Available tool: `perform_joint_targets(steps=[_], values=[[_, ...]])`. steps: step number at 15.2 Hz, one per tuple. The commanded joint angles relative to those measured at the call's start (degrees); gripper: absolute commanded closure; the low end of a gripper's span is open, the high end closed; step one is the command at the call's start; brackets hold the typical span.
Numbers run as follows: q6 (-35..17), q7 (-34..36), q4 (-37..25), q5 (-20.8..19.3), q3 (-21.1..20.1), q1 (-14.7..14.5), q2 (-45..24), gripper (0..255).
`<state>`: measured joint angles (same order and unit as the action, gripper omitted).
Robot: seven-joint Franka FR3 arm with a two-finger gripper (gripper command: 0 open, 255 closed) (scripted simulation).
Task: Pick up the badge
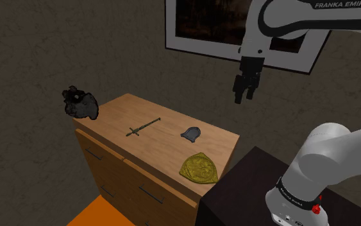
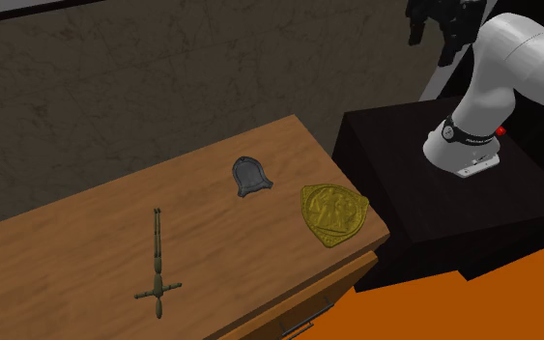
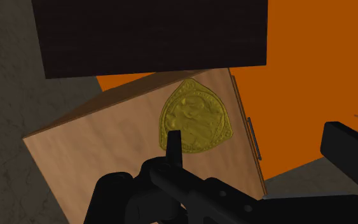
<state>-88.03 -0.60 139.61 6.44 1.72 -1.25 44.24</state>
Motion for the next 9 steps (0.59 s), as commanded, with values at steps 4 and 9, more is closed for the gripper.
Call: perform_joint_targets(steps=[4,9], values=[[-6.6,-0.5,2.6,-0.4,0.5,0.7,-3.3,0],[-17.6,-1.4,5.3,-0.9,1.6,1.8,-10.4,0]])
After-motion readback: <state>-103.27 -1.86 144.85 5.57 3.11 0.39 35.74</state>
